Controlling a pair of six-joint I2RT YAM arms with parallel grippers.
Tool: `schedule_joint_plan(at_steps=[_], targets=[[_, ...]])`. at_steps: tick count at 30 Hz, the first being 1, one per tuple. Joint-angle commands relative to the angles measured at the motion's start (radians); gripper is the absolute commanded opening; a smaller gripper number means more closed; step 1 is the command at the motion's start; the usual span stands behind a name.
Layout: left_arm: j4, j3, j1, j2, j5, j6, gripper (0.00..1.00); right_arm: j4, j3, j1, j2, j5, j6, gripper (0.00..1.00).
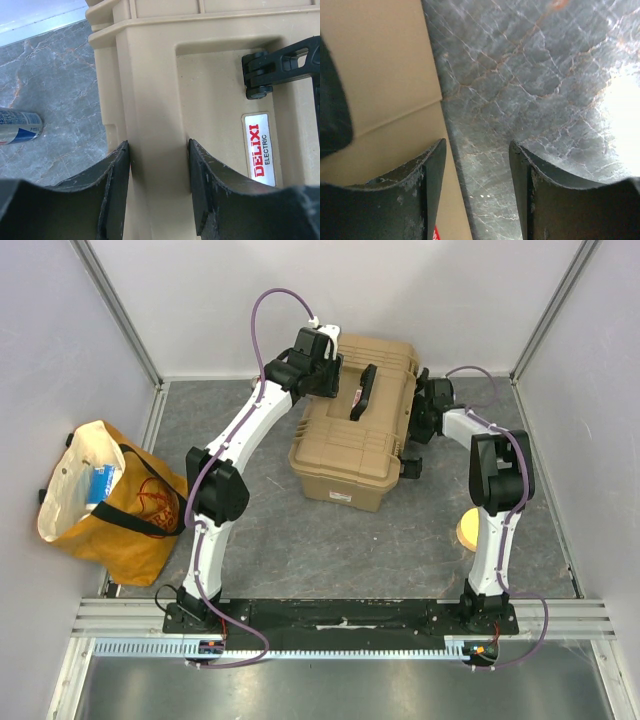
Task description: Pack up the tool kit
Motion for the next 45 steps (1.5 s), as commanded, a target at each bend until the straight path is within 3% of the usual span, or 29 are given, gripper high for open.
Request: schedule_joint_plan(at_steps=[1,6,14,19,24,29,38,45], targets=[[-0.214,-0.096,-0.023,0.167,0.008,0.073,0.5,0.058,0.003,0.025,-0.042,-0.07,0.006,0.62],[-0.214,-0.092,-0.021,0.168,0.006,0.059,0.5,0.075,-0.008,0.007,-0.054,-0.05,0.042,0.63],[-0.214,-0.055,-0.012,0.154,0.028,0.009,0.51,0.256,-0.215,-0.1,-0.155,-0.093,0.197,0.57],[-0.188,-0.033,0.0,0.133,0.065,-0.004,0.57,0.528,-0.322,-0.162,-0.16,-0.216,0.371,0.61],[-0.125,-0.023,0.028,0.105,0.13,-0.036,0.85,0.927,-0.41,-0.174,-0.07,-0.328,0.724,0.63],[-0.093,-0.021,0.052,0.114,0.193,-0.067,0.93,1.271,-0.45,-0.169,0.019,-0.339,1.011,0.62],[-0.12,-0.096,0.052,0.142,0.258,-0.013,0.89,1.697,-0.428,-0.145,0.156,-0.299,1.307,0.63],[-0.159,-0.181,0.019,0.148,0.164,-0.004,0.87,1.754,-0.395,-0.136,0.168,-0.282,1.324,0.63]])
